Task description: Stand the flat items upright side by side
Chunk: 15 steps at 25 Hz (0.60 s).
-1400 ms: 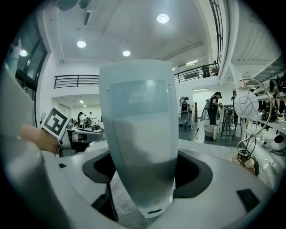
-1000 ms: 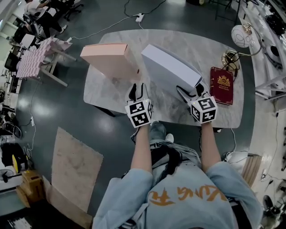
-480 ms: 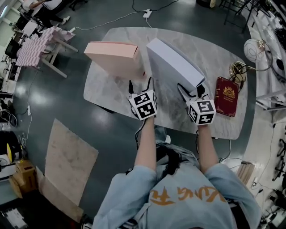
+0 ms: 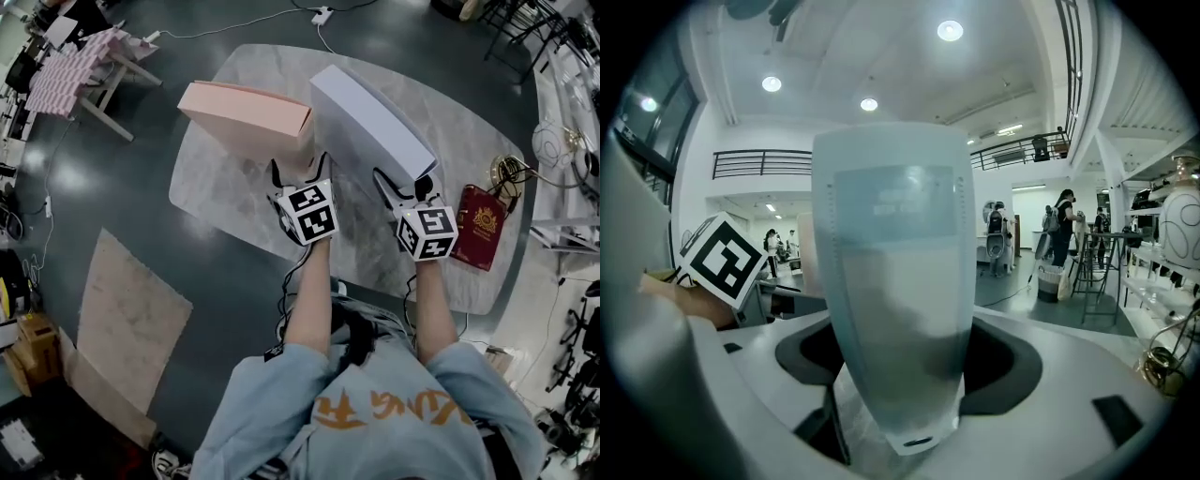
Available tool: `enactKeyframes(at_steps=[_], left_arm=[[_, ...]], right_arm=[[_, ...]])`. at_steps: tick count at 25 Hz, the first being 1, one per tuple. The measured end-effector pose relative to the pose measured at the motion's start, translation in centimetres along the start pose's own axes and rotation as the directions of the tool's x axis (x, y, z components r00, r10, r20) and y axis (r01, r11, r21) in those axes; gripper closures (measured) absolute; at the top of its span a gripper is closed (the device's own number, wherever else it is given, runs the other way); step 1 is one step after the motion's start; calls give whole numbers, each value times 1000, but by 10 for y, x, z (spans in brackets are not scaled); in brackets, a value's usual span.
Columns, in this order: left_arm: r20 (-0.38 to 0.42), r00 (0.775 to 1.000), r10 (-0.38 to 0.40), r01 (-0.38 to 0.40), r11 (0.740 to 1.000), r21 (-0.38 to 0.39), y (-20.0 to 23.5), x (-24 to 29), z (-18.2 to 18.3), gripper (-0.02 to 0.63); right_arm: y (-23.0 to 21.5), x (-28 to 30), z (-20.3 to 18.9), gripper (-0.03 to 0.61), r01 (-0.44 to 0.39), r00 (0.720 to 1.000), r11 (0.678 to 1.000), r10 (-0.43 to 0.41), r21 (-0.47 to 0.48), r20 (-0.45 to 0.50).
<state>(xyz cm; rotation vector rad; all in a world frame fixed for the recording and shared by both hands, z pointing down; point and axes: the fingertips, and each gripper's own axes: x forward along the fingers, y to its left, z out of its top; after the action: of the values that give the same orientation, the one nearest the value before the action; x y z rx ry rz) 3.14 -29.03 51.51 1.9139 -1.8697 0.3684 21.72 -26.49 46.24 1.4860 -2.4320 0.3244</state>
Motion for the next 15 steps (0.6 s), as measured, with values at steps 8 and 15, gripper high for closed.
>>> enactKeyframes(at_steps=[8,15], left_arm=[[-25,998,51,-51,998,28,9,18,5,137],[-55,984,172,-175,983,-48,17,23,4,113]], right_arm=[[8,35,15,233,-75,997,997,74,-17,-19],[6,41,15,232,-111,993,994,110,-18,-41]])
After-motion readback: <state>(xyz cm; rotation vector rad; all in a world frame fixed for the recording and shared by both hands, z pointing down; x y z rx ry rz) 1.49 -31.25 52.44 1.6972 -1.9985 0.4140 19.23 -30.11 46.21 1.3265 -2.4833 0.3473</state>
